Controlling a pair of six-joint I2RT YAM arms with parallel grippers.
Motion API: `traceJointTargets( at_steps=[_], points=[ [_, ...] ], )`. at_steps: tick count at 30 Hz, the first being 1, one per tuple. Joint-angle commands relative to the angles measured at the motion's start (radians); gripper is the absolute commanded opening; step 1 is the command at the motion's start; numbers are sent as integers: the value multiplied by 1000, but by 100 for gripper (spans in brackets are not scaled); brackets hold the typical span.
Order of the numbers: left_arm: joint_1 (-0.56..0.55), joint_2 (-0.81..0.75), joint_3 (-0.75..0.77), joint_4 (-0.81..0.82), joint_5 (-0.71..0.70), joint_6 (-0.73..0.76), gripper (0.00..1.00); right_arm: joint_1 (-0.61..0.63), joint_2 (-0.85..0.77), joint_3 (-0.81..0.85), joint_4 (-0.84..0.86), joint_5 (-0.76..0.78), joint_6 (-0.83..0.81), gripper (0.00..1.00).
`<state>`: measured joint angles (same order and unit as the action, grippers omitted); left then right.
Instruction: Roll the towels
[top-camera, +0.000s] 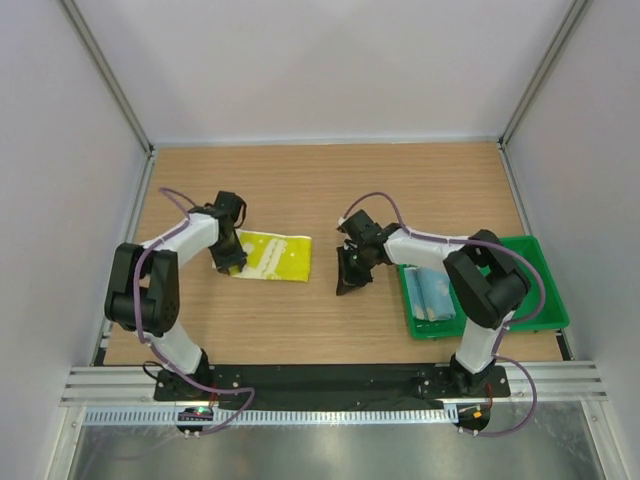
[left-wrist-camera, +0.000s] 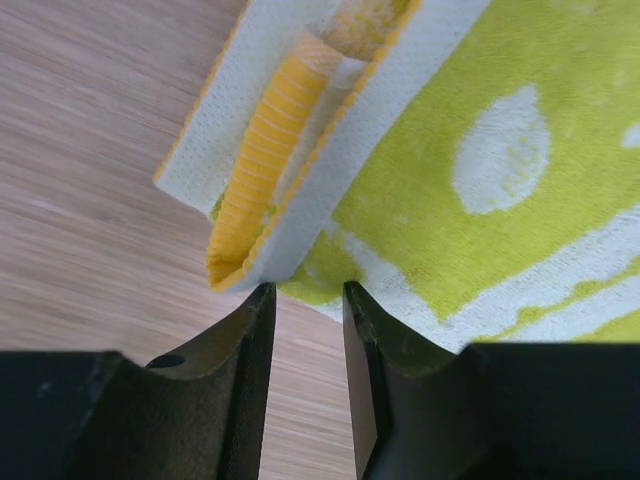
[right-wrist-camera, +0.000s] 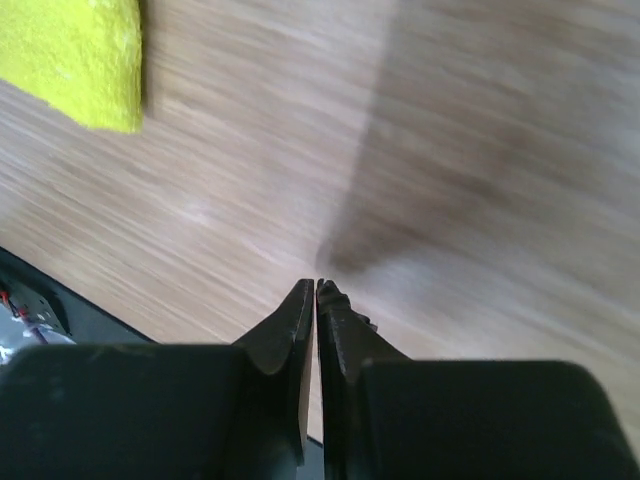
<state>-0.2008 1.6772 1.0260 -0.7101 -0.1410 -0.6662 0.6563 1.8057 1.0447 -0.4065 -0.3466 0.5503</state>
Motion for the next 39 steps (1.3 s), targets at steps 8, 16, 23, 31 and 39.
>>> traceJointTargets(
  at_steps=[8, 16, 23, 31, 39],
  points=[
    [-471, -244, 286, -190, -686, 103, 37, 2, -359, -17, -86, 305, -23, 51],
    [-554, -399, -32, 322, -387, 205, 100, 3, -539, -115, 0, 411, 36, 100],
    [-713, -194, 111, 152, -471, 175, 85, 3, -667, -209, 20, 526, 89, 100],
    [-828, 39, 279, -54, -623, 82, 46, 3, -740, -130, -152, 621, 93, 98],
    [-836, 162, 284, -12, -565, 85, 38, 5, -792, -31, -279, 725, 80, 99]
  ],
)
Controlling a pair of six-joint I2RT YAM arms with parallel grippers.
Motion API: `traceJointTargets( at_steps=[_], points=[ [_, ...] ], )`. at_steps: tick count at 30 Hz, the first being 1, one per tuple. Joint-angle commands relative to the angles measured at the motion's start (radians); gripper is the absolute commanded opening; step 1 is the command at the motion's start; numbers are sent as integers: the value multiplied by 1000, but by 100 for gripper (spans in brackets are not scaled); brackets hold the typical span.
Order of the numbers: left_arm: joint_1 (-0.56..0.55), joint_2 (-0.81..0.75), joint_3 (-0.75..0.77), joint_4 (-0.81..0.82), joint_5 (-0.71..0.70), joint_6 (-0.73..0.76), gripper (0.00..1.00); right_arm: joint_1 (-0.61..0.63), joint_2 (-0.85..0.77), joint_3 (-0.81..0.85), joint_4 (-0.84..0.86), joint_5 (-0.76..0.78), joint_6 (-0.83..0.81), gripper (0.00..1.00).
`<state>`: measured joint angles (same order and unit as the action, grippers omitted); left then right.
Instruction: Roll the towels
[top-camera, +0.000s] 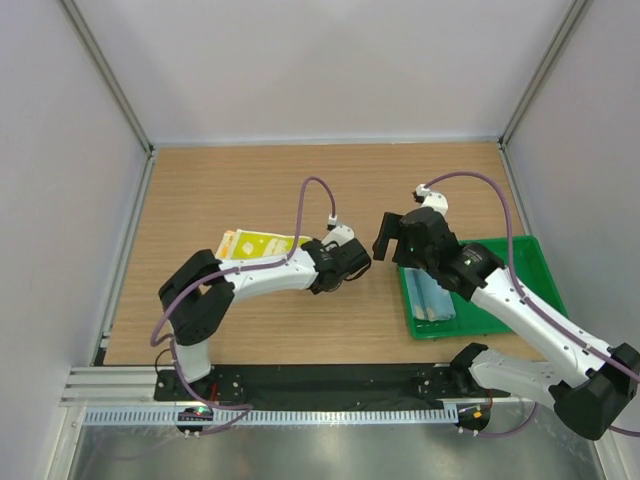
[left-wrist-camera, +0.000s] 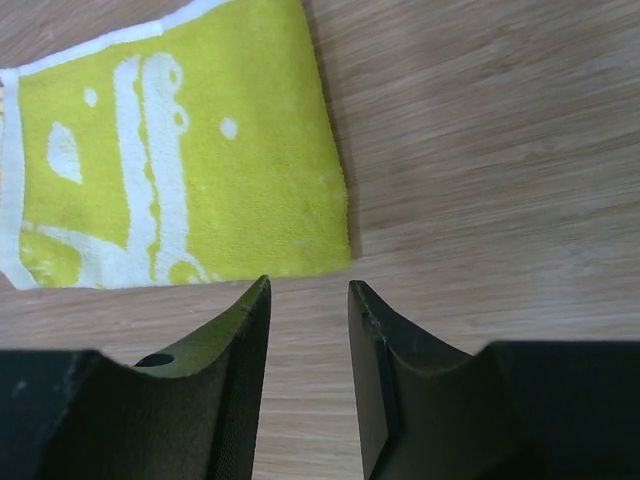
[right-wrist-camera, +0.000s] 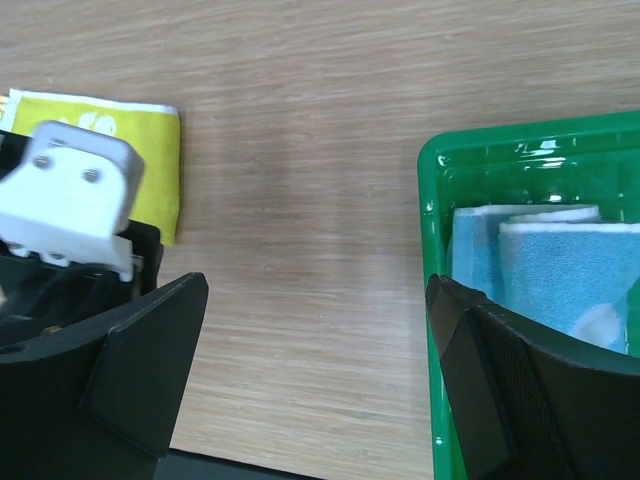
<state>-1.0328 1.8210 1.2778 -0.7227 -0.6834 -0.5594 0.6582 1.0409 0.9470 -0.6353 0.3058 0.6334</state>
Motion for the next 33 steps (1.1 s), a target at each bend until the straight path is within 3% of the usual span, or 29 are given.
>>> traceJointTargets(
  at_steps=[1, 10, 16, 24, 30, 33],
  points=[
    [-6, 26, 32, 8, -21, -20, 38, 1, -30, 73, -69, 78, -1, 99],
    [0, 106, 22, 66, -8, 13, 46, 1, -28, 92, -99, 79, 15, 100],
    [36, 123, 0, 100, 22, 10, 45, 3, -12, 93, -102, 76, 22, 100],
    [89, 97, -83, 146, 100, 6, 25, 3, 21, 98, -86, 55, 28, 100],
    [125, 37, -144, 190, 221, -4, 1, 1, 79, 99, -35, -43, 34, 100],
    [131, -6, -164, 203, 286, 1, 0, 0, 123, 121, -11, -89, 52, 100]
  ],
)
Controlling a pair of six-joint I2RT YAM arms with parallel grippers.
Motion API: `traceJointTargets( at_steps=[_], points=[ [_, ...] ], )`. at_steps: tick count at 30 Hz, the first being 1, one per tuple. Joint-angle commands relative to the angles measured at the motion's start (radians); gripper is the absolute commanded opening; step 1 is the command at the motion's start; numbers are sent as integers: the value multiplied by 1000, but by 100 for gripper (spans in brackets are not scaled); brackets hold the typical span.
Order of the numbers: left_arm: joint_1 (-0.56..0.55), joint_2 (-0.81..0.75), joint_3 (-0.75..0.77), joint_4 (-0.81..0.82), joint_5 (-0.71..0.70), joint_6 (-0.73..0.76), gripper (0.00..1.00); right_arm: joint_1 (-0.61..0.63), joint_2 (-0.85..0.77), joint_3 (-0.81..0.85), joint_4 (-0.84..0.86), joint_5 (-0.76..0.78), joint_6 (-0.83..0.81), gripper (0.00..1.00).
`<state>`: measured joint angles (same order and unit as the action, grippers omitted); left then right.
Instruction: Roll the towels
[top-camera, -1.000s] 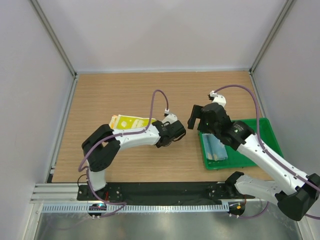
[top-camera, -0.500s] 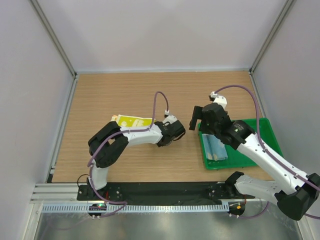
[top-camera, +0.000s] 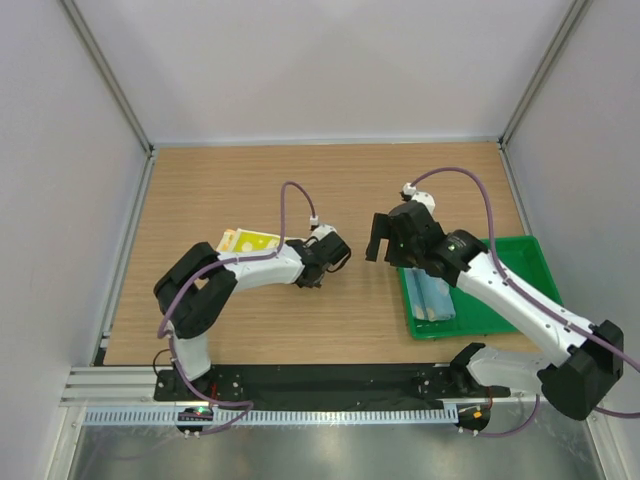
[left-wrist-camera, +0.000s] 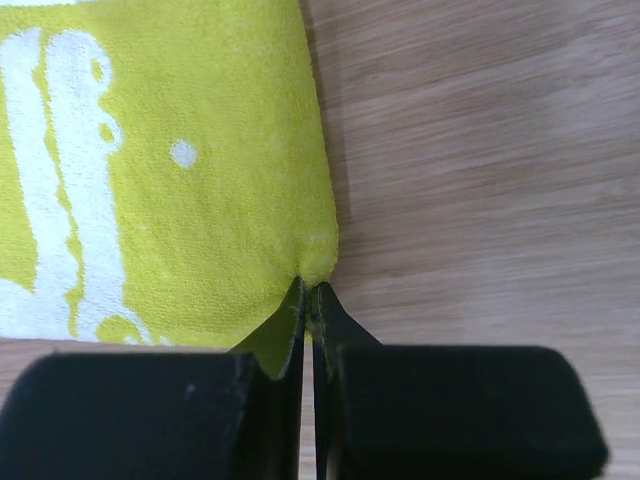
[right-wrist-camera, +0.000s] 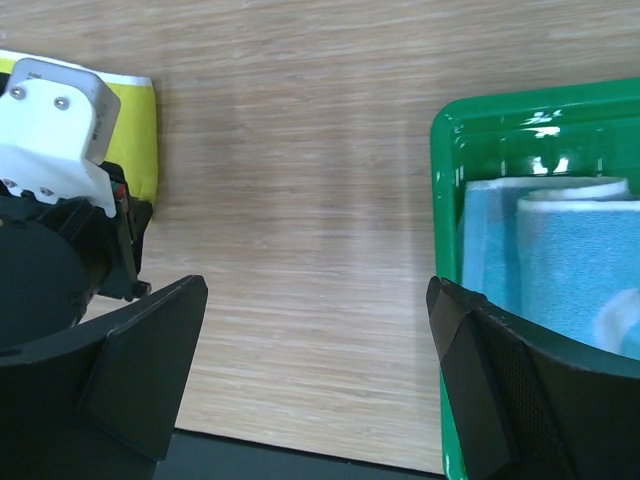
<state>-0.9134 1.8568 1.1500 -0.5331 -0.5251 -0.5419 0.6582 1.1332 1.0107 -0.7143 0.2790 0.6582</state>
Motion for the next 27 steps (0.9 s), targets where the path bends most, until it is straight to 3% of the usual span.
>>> traceJointTargets(
  at_steps=[1, 12, 20, 27],
  points=[
    [13, -79, -48, 15, 155, -18, 0, -2, 78, 80, 67, -75, 34, 100],
    [18, -277, -133, -44, 232, -84, 0, -40, 374, 250, 174, -267, 99, 99],
    [18, -448, -237, 33, 255, -107, 0, -68, 509, 123, 446, -582, 296, 95],
    [16, -484, -289, 68, 270, -141, 0, 7, 643, 163, 469, -632, 310, 93]
  ],
)
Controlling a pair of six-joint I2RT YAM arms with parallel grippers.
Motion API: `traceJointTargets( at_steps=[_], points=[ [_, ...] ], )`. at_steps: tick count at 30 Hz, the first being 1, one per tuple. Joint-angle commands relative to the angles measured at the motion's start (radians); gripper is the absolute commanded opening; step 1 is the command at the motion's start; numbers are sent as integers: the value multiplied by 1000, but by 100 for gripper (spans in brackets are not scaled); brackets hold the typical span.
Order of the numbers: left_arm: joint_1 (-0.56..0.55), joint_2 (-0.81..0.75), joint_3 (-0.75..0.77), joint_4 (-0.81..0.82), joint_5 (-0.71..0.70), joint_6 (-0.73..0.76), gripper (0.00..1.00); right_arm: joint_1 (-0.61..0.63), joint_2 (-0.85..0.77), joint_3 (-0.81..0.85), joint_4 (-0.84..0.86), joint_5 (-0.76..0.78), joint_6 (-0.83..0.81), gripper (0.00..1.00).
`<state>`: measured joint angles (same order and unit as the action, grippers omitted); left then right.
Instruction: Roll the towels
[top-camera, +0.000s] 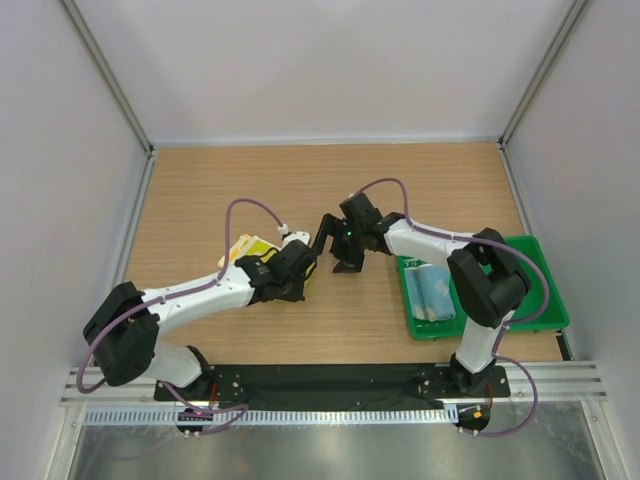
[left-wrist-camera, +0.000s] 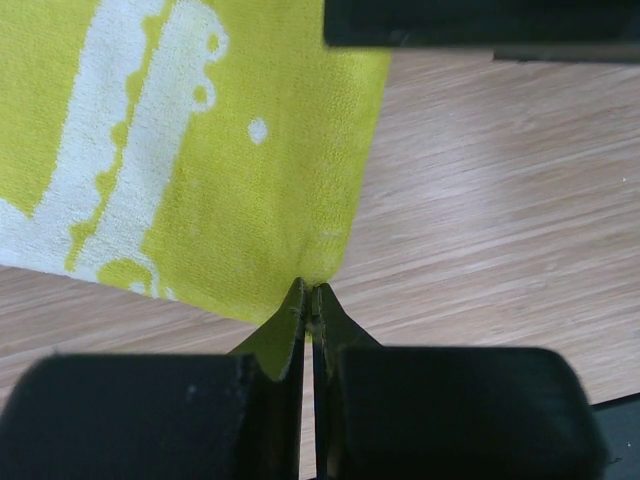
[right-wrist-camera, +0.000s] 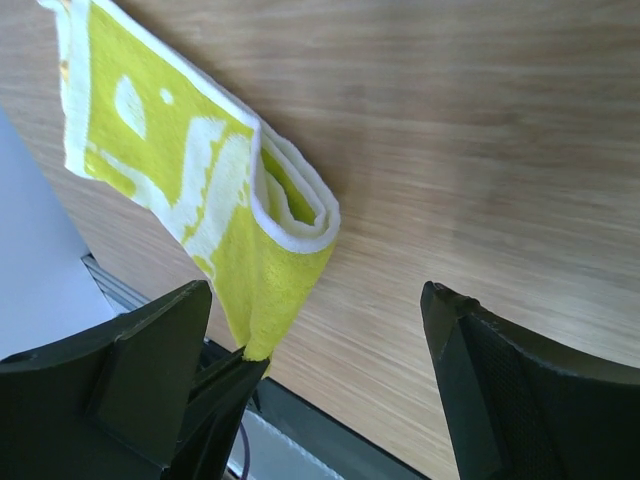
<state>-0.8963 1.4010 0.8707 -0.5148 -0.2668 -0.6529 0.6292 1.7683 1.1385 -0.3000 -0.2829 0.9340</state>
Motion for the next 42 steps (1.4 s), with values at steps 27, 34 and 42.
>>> traceJointTargets(
  at_steps=[27, 34, 42],
  points=[
    [0, -83, -82, 58, 0, -71, 0, 49, 148, 124, -70, 25, -43, 4],
    [2, -89, -99, 68, 12, -79, 0, 49, 149, 135, -97, 36, -61, 2],
    [0, -92, -111, 101, 84, -119, 0, 27, 103, 196, -260, 204, -165, 73]
  ],
)
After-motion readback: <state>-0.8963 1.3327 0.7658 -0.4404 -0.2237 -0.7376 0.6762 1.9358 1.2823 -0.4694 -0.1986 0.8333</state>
